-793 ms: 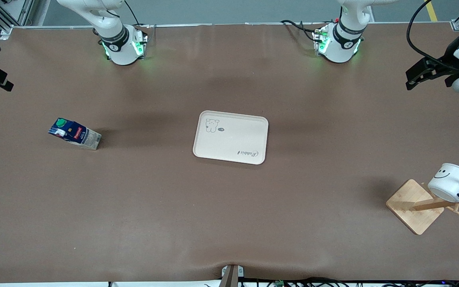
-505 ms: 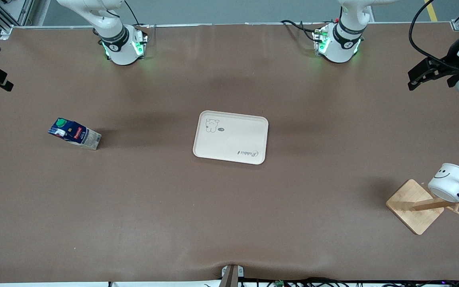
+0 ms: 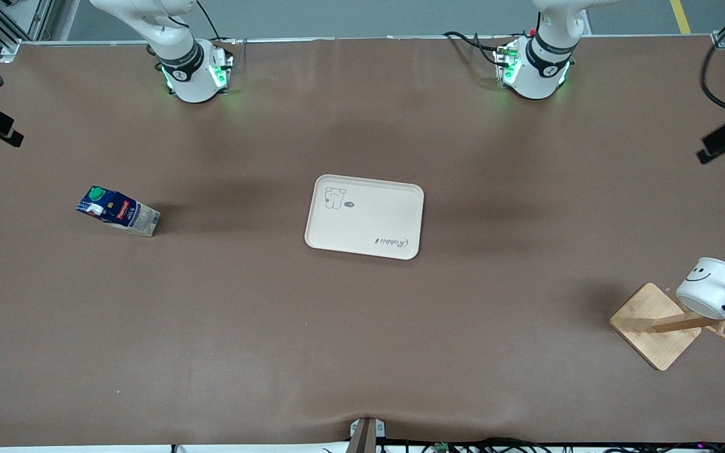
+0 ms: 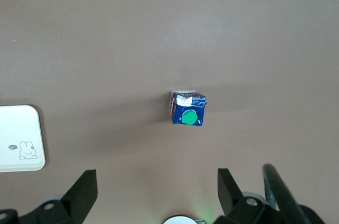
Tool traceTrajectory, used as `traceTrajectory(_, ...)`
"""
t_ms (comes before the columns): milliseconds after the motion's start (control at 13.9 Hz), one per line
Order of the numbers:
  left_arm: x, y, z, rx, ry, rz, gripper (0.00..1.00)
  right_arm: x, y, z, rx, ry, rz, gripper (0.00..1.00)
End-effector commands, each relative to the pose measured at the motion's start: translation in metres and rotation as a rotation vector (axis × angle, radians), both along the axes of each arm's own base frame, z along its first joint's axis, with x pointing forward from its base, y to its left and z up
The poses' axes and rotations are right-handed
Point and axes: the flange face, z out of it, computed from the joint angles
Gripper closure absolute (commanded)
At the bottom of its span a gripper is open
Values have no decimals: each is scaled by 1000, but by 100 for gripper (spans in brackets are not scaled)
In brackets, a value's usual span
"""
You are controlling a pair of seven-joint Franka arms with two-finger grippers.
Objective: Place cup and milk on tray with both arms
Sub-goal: 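Move the left gripper to the white mug while the right gripper approaches the milk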
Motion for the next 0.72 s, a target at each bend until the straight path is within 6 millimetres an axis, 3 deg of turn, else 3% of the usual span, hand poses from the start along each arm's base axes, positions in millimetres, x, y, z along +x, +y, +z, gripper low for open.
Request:
traceTrajectory(0, 2, 64, -44, -90, -81, 62, 0, 9, -2, -9, 6, 7, -1, 0)
traceTrajectory(72, 2, 82, -58, -128, -123, 69, 0, 18, -3, -21, 9, 28, -2, 0)
traceTrajectory(144, 6, 92, -74, -147, -157, 63, 0, 19, -5, -17, 7, 18, -1, 0)
traceTrajectory(288, 10, 97, -101, -131, -215, 47, 0, 21, -5, -16, 5, 15, 2, 0)
traceTrajectory(577, 20, 96, -123, -144, -328, -7, 0, 24, -7, -20, 13, 22, -3, 0)
traceTrajectory(649, 24, 97, -137, -158, -344, -44, 0, 24, -8, -21, 12, 24, -3, 0)
